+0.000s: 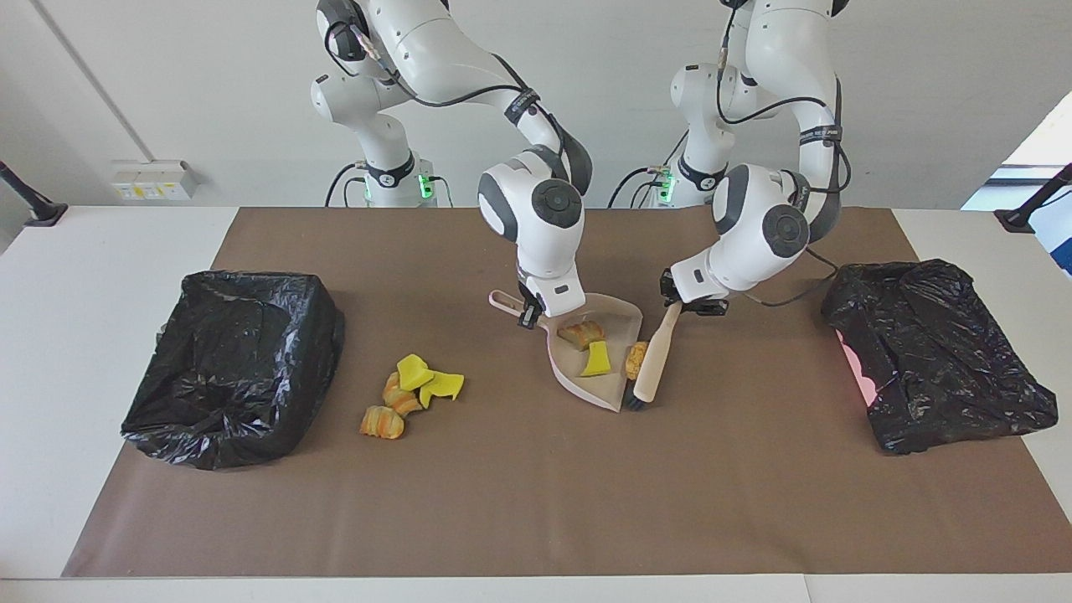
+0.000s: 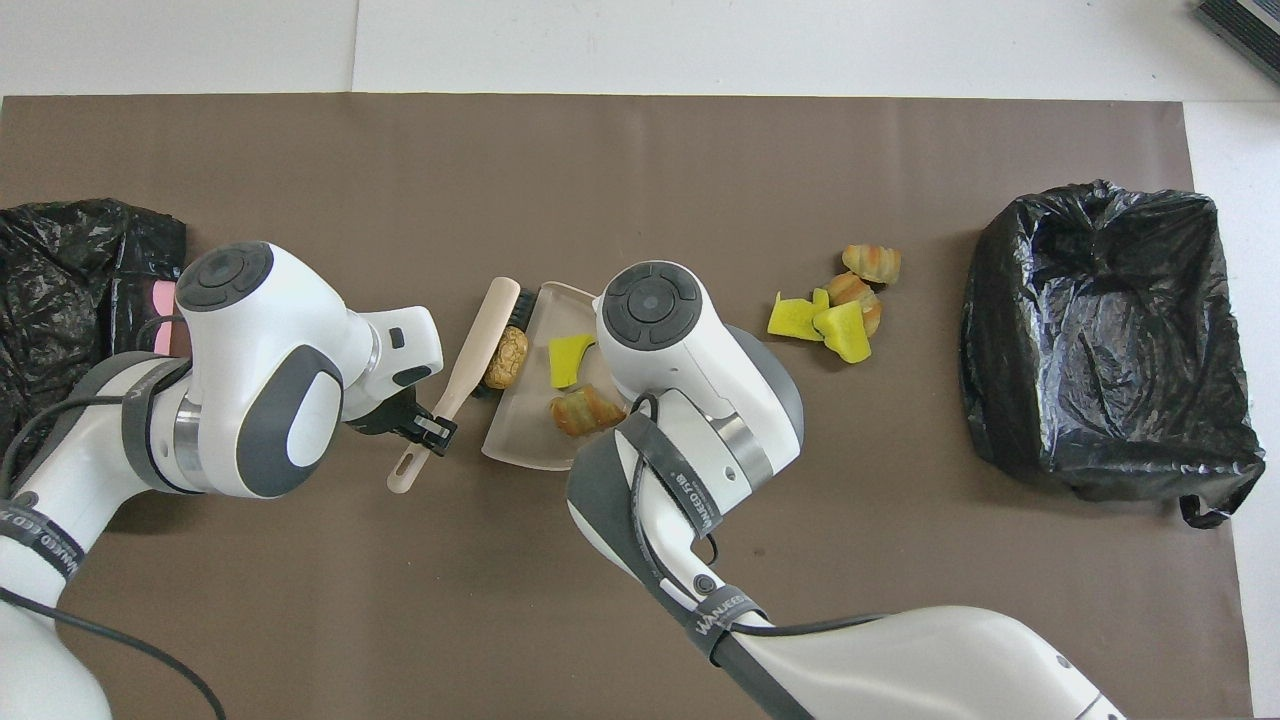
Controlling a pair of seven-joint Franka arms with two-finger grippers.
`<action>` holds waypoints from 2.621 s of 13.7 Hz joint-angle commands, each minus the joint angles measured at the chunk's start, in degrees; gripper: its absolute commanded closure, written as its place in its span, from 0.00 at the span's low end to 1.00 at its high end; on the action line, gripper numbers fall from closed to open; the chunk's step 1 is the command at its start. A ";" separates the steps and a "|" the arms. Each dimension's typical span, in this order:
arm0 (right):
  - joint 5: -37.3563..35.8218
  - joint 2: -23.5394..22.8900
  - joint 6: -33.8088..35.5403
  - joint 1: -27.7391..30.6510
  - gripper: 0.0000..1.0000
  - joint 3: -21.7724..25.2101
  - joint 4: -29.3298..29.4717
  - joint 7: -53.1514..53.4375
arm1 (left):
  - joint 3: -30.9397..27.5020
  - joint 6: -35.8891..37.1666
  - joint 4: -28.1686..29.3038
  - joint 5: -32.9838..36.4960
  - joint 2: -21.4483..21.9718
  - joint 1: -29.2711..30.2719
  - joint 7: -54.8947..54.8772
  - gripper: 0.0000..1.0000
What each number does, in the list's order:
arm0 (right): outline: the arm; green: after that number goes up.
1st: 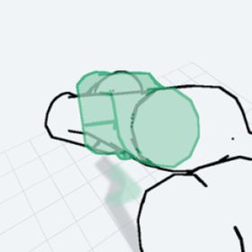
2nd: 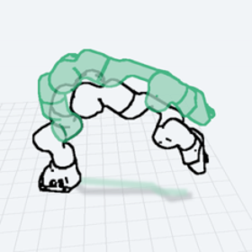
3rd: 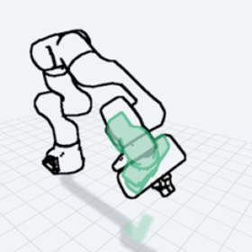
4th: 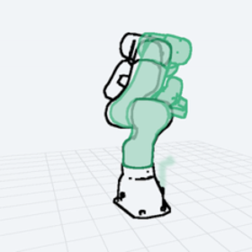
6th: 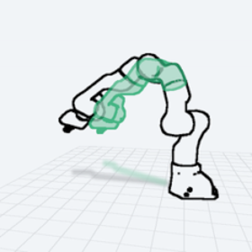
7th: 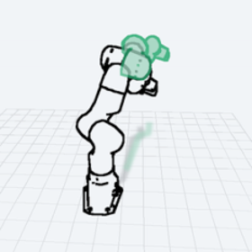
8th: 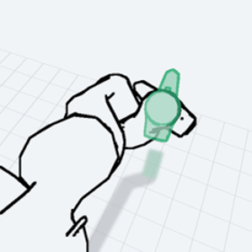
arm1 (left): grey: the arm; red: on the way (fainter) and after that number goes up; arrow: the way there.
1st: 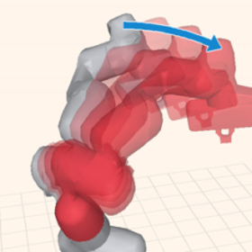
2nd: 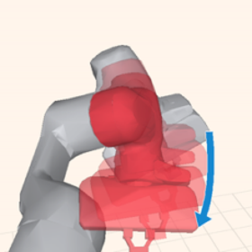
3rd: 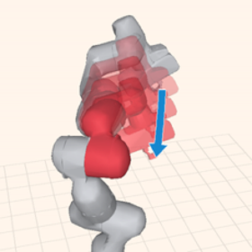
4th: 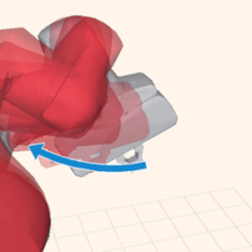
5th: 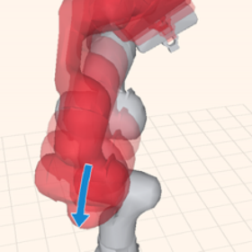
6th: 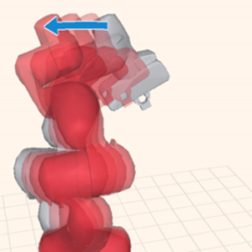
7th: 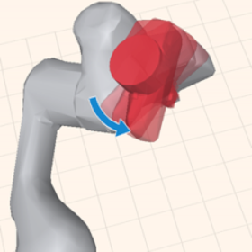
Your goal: Sweep and dump trash in bin
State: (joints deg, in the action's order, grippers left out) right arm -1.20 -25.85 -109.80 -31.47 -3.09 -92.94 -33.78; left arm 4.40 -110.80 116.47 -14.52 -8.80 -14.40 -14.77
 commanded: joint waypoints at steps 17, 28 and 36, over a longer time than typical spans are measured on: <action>-0.30 14.50 11.08 14.66 1.00 0.01 -1.02 -10.75 | -0.09 -5.48 22.22 6.88 22.78 -11.15 32.93 1.00; -5.73 19.43 17.43 42.69 1.00 0.71 -1.10 -45.11 | 0.26 -16.46 31.54 6.79 23.57 -42.97 69.96 1.00; -29.97 21.62 4.69 50.46 1.00 0.63 -7.68 -58.23 | 0.26 -18.66 31.46 6.26 21.73 -45.80 72.43 0.43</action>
State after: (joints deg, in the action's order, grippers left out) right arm -26.03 -7.33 -101.83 18.38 -1.54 -95.44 -89.92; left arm 5.42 -128.30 146.65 -8.60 12.34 -59.82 57.46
